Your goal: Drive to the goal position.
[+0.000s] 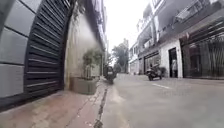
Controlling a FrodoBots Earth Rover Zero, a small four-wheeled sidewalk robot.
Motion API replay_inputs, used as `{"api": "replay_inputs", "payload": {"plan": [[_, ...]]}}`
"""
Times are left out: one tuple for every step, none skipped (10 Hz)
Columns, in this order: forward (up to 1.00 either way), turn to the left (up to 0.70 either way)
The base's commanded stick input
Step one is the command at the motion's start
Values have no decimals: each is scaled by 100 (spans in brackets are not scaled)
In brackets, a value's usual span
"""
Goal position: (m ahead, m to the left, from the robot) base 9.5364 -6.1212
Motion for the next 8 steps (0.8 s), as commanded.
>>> {"api": "replay_inputs", "payload": {"plan": [[46,-31],[46,-8],[46,0],[46,0],[46,0],[46,0],[46,0],[46,0]]}}
